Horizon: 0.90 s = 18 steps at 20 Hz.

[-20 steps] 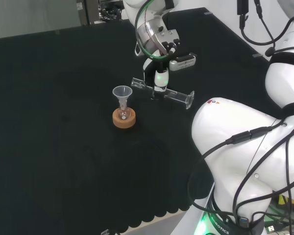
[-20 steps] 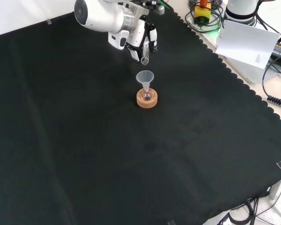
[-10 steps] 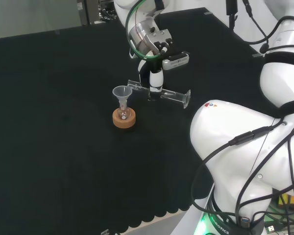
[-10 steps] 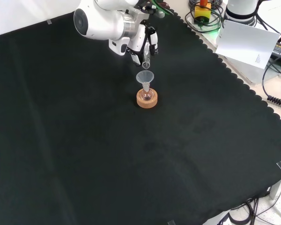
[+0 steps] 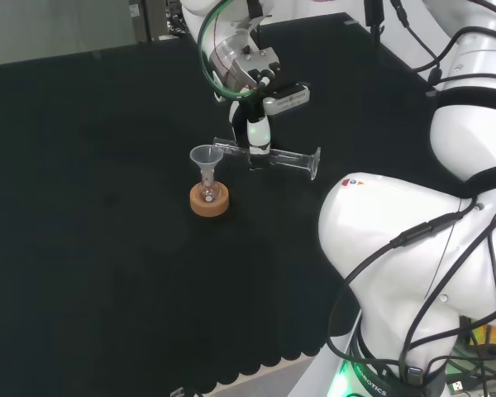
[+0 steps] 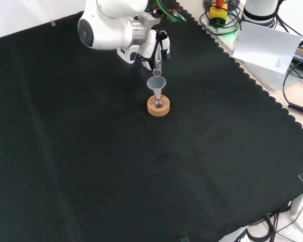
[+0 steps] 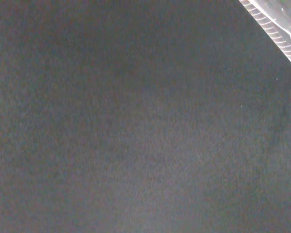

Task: Pour the water from the graduated cylinder into the round-bottom flask.

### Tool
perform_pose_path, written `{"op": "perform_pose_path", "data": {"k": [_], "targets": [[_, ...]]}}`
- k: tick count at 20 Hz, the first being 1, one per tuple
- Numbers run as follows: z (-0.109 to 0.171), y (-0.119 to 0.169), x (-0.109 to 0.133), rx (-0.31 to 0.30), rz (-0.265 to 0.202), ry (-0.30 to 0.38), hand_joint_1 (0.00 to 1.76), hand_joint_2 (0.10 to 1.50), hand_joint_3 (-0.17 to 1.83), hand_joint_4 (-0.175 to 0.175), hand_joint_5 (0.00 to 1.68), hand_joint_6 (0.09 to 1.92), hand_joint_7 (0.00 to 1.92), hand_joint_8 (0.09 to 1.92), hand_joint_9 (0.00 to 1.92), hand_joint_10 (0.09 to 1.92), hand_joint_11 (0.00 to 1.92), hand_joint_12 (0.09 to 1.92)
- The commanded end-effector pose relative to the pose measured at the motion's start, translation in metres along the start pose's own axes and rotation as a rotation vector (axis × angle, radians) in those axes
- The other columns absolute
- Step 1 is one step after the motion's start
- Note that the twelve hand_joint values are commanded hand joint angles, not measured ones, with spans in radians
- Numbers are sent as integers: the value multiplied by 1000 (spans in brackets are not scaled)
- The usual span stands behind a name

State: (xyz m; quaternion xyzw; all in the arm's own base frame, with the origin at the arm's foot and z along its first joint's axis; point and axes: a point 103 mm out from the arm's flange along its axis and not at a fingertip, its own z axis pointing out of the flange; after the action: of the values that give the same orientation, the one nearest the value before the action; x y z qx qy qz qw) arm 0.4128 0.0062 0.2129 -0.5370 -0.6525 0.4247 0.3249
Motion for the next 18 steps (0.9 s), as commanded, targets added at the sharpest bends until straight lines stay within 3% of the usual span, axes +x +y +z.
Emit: {"op": "perform_pose_path", "data": {"k": [1, 18], "targets": [[-3, -2, 3, 28, 20, -3, 1344, 1186, -3, -76, 897, 787, 834, 1268, 1194, 438, 1018, 875], [-12, -4, 11, 81, 61, -28, 1345, 1184, -3, -80, 898, 785, 837, 1265, 1201, 435, 1023, 872]]}}
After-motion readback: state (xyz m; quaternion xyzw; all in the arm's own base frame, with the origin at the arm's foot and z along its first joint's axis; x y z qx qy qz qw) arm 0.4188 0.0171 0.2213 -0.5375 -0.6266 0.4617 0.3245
